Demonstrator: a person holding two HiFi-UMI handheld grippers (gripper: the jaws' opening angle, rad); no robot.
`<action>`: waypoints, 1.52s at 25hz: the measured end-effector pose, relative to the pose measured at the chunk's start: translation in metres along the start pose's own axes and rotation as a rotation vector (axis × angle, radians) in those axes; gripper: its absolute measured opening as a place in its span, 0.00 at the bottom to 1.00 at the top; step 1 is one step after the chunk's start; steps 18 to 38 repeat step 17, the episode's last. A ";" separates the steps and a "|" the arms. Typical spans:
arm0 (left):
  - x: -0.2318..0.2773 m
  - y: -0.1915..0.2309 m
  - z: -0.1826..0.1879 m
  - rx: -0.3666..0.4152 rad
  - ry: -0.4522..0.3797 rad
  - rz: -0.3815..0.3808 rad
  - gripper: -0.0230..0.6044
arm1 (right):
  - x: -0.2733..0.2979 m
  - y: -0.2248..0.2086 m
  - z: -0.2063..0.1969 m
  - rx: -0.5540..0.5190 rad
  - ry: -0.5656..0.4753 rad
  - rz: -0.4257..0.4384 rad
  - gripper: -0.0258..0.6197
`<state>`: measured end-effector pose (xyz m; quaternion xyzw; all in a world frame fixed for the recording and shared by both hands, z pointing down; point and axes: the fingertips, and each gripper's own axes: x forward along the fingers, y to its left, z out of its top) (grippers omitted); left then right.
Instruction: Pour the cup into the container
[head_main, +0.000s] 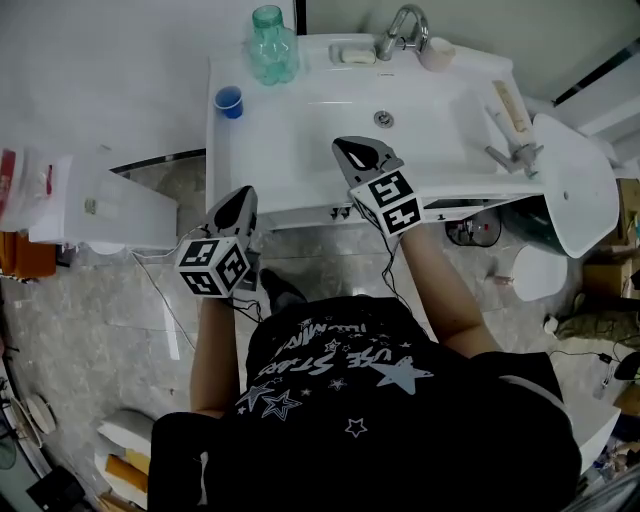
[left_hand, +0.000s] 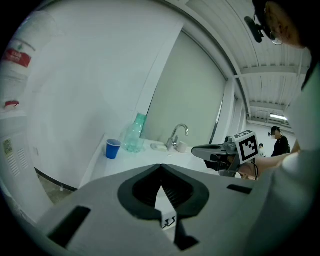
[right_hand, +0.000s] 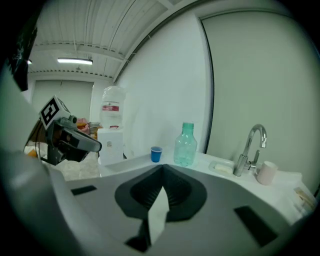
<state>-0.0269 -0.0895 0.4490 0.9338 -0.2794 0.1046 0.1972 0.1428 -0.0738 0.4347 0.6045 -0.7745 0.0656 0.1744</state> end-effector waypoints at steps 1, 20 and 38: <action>0.000 -0.008 -0.003 0.002 0.002 0.000 0.05 | -0.008 -0.003 -0.004 0.011 -0.003 0.000 0.05; -0.006 -0.127 -0.048 0.013 0.008 0.005 0.05 | -0.131 -0.031 -0.056 0.111 -0.039 0.012 0.05; -0.006 -0.127 -0.048 0.013 0.008 0.005 0.05 | -0.131 -0.031 -0.056 0.111 -0.039 0.012 0.05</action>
